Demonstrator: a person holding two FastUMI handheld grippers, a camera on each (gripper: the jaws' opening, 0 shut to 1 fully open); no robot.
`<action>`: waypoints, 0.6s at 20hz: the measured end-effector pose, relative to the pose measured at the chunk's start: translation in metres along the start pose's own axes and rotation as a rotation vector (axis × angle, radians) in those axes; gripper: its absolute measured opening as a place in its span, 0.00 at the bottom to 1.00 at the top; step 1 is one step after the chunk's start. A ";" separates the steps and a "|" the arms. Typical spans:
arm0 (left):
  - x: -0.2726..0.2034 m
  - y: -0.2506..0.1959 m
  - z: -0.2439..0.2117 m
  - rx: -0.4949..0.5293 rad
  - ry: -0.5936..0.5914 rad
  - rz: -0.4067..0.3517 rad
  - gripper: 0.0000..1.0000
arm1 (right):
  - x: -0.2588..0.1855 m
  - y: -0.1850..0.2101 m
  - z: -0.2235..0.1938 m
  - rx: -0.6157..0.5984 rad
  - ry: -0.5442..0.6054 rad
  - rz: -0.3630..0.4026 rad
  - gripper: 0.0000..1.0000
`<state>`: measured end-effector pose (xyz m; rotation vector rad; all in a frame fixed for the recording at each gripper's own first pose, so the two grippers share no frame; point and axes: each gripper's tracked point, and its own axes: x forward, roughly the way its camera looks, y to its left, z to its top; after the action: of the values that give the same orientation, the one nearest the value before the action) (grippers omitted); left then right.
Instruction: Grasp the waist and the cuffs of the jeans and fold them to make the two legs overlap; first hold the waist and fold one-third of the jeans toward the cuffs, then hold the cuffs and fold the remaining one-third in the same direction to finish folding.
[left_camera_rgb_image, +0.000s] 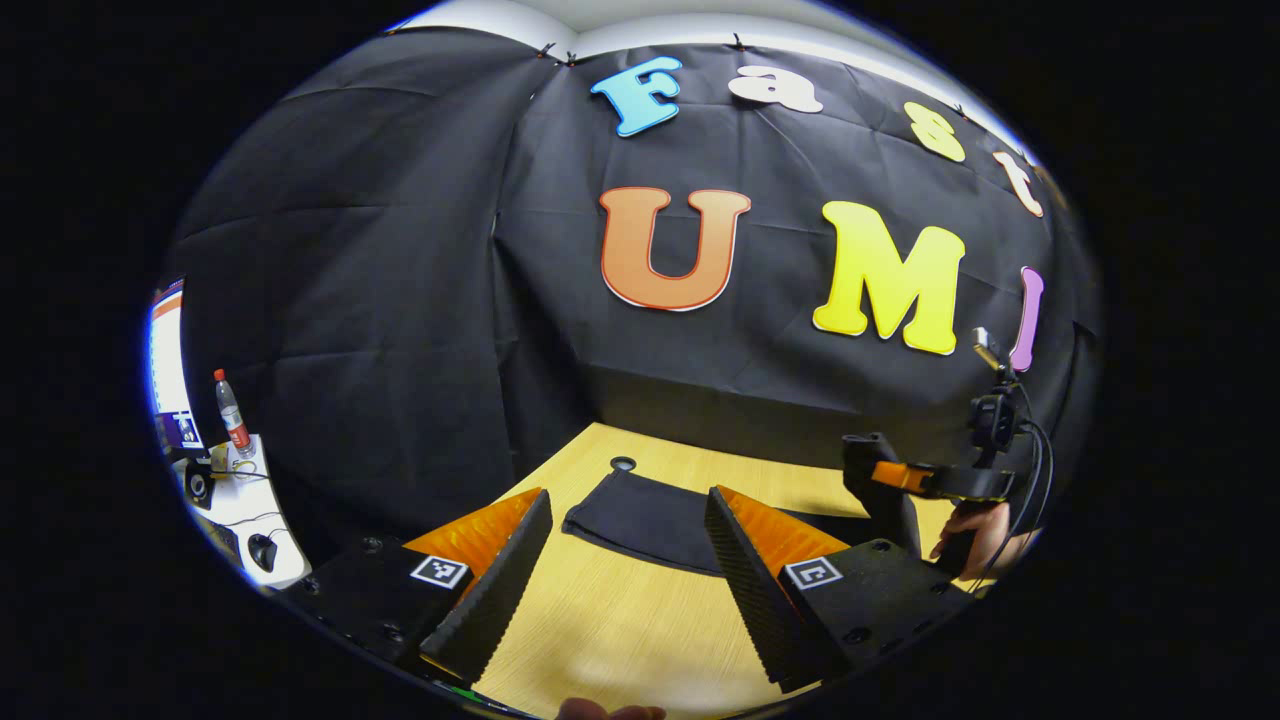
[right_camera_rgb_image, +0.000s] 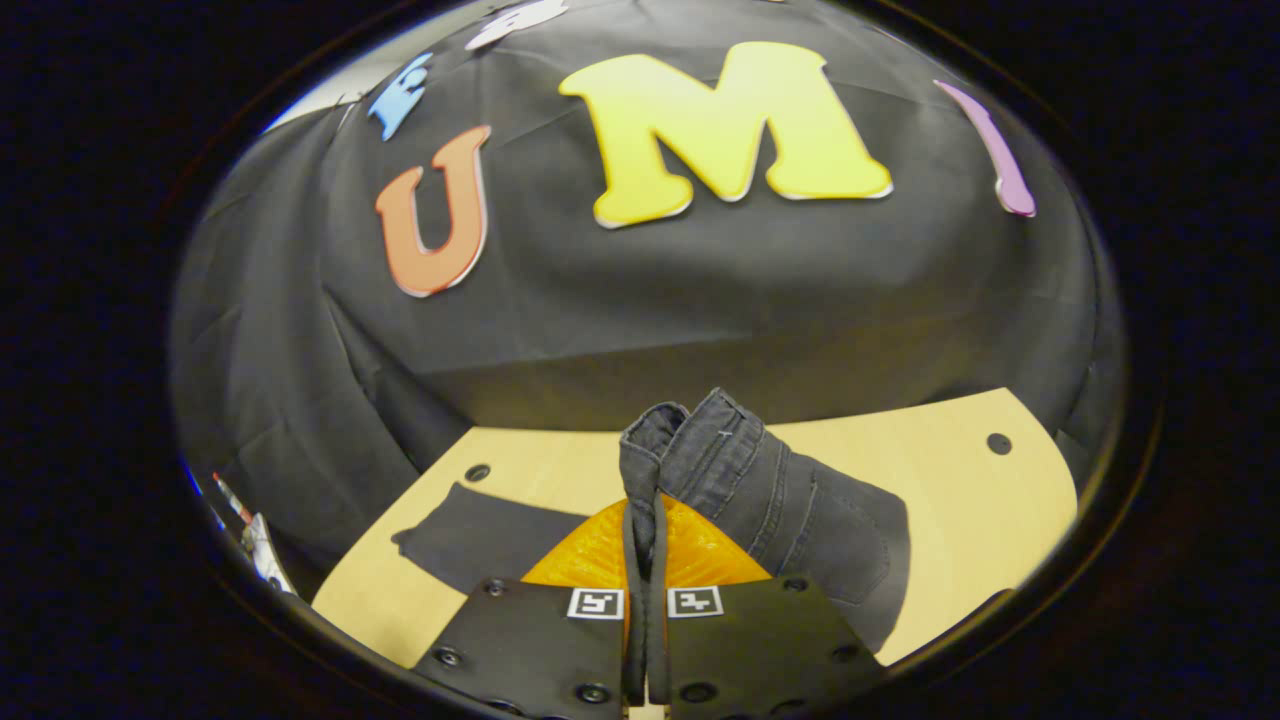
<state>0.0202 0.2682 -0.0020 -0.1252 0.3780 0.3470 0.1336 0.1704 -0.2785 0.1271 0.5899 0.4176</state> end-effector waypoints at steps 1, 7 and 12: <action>-0.002 0.003 0.000 -0.003 0.004 0.006 0.99 | 0.009 0.009 -0.016 -0.033 0.026 0.007 0.01; -0.008 0.022 -0.012 -0.021 0.029 0.034 0.99 | 0.047 0.029 -0.087 -0.213 0.176 0.030 0.01; -0.010 0.033 -0.022 -0.047 0.055 0.051 0.99 | 0.061 0.025 -0.116 -0.331 0.252 0.033 0.00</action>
<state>-0.0077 0.2924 -0.0208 -0.1718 0.4277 0.4039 0.1055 0.2182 -0.4003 -0.2360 0.7578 0.5627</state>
